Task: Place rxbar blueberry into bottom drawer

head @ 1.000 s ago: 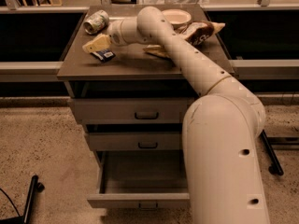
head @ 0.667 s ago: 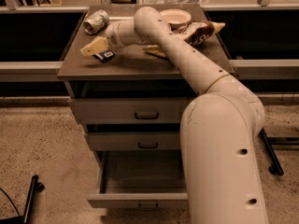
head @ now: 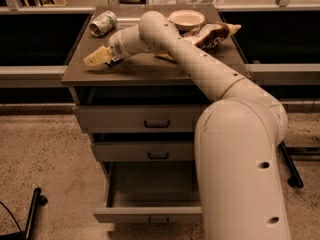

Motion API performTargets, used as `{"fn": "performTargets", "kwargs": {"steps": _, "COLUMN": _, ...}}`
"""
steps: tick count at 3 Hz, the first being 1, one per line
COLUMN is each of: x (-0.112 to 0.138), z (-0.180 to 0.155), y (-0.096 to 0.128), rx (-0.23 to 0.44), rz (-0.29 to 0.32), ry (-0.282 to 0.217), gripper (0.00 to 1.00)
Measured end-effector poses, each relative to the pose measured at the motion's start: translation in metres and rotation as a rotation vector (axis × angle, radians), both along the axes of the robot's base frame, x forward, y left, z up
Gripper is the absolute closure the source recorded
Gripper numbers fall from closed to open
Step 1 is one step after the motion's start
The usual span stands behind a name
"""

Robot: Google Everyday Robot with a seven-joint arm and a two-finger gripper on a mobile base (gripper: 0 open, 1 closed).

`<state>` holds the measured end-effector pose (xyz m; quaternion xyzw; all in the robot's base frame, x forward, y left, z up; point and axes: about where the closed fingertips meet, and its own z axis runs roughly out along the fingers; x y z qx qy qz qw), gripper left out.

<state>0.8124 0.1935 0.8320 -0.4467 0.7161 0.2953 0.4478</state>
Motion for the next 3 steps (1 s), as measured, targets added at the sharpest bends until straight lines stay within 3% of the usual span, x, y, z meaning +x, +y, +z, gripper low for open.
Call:
{"fn": "performTargets", "kwargs": {"steps": 2, "x": -0.0075, "z": -0.0013, "y": -0.0024, "rx": 0.067, "rz": 0.018, "ry": 0.016, "gripper": 0.65}}
{"fn": "performTargets", "kwargs": {"steps": 3, "x": -0.0100, "z": -0.0009, "y": -0.0005, "rx": 0.087, "rz": 0.060, "ry": 0.009, "gripper": 0.88}}
